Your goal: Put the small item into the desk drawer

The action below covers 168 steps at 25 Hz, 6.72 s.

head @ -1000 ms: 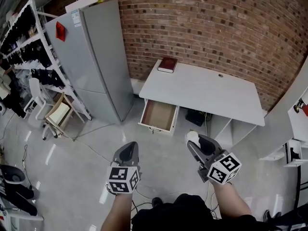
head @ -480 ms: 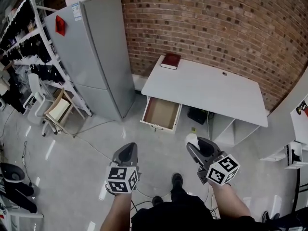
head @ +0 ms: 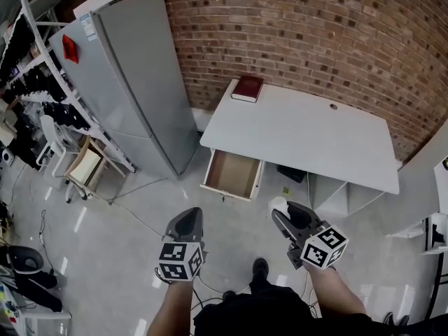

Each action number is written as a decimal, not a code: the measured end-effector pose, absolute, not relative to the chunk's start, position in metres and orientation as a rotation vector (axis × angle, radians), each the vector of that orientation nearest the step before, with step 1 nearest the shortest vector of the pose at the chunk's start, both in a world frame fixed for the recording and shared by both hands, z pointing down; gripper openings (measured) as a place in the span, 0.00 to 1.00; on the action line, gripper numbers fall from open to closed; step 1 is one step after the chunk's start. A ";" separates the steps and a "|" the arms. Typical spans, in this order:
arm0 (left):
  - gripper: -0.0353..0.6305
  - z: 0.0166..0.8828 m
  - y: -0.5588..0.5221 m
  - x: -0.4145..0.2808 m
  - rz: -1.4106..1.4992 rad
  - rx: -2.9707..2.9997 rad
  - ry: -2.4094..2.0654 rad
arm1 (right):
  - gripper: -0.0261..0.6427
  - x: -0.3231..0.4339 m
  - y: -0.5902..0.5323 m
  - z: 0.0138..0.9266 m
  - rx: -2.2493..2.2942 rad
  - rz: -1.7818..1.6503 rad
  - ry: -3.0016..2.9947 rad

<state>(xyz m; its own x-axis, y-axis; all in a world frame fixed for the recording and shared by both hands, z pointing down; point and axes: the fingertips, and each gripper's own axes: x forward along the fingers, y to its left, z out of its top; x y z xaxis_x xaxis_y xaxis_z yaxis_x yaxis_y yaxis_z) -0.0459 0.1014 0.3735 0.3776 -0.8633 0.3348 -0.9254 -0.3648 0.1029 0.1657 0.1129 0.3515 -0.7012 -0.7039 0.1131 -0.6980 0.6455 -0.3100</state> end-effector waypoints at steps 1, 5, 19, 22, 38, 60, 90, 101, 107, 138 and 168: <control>0.07 0.374 0.092 -0.040 0.331 2.365 -1.580 | 0.28 0.172 0.102 0.352 -1.205 -0.531 2.828; 0.07 0.370 0.058 -0.015 0.343 2.371 -1.577 | 0.28 0.189 0.065 0.350 -1.172 -0.539 2.835; 0.07 0.374 0.004 0.000 0.325 2.316 -1.591 | 0.28 0.186 0.013 0.364 -1.046 -0.621 2.882; 0.07 0.384 -0.011 -0.016 0.294 2.280 -1.587 | 0.28 0.177 -0.001 0.370 -1.059 -0.633 2.893; 0.07 0.401 -0.135 -0.147 0.219 2.273 -1.520 | 0.28 0.058 -0.115 0.379 -1.168 -0.656 2.933; 0.07 0.491 -0.187 -0.128 0.395 2.197 -1.319 | 0.28 0.050 -0.173 0.455 -1.249 -0.839 2.944; 0.07 0.661 -0.197 -0.100 0.441 2.060 -1.158 | 0.28 0.005 -0.185 0.620 -1.172 -1.127 3.171; 0.07 0.729 -0.212 -0.085 0.497 2.032 -1.113 | 0.28 0.003 -0.209 0.713 -1.198 -1.206 3.226; 0.07 0.753 -0.220 -0.081 0.507 2.006 -1.099 | 0.28 0.005 -0.218 0.755 -1.207 -1.250 3.276; 0.07 0.805 -0.212 -0.082 0.540 1.933 -1.051 | 0.28 0.015 -0.249 0.905 -1.366 -1.359 3.532; 0.07 0.732 -0.184 -0.107 0.598 1.927 -1.067 | 0.28 0.028 -0.235 0.859 -1.576 -1.332 3.476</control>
<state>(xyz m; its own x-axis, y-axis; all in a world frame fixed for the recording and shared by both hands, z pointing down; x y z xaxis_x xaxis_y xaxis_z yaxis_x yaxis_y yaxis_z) -0.1069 -0.1840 0.7323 0.5251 -0.4540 0.7198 -0.8509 -0.2917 0.4368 0.0283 -0.2346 0.8591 -0.3742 -0.2850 0.8825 -0.8018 0.5776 -0.1535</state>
